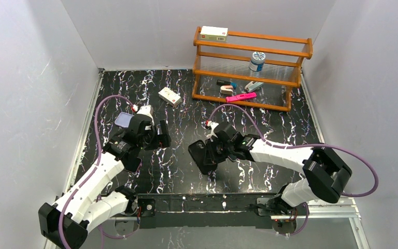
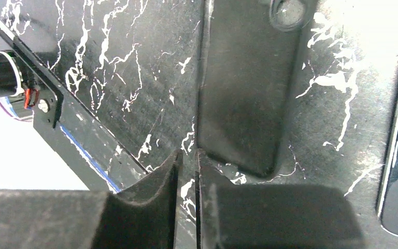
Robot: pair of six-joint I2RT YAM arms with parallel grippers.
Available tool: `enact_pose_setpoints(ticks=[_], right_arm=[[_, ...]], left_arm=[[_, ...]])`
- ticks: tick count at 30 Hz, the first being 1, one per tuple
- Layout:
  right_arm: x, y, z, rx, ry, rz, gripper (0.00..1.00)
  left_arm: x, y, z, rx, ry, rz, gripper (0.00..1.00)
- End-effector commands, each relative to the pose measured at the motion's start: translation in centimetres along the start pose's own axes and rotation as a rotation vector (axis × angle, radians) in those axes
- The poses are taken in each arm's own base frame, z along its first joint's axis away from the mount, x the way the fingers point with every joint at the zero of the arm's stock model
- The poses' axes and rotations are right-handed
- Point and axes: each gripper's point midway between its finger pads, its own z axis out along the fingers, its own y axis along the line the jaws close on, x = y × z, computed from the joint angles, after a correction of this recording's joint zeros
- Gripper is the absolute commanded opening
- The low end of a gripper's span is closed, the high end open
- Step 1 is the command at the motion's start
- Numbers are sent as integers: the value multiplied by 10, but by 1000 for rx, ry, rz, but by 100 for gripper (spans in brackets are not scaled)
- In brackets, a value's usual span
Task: Put the phone into the phone case
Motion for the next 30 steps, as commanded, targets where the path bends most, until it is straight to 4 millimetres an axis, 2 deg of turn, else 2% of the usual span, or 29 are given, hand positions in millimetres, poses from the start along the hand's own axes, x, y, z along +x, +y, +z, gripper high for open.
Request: enact_pose_setpoints(ticks=[1,4,10,14,20,30], right_arm=[[-33,12,-7,10,-93,-22,26],[-43,-5,-18,125,-137,-48,44],[-55,-51,-37,381,-165,-153,78],[-65,-70,-43,450,-163,-176,97],[-80,-93,-39,452,-151,-194,99],[-74,-118,-21,486,-58,-294,99]], left_arm=[[9,2,5,-2,29,-3,93],[10,1,6,5,35,2,93],[11,3,7,7,35,31,93],[11,3,4,20,17,43,94],[7,2,-3,43,-22,48,95],[7,5,-5,39,-39,52,96]])
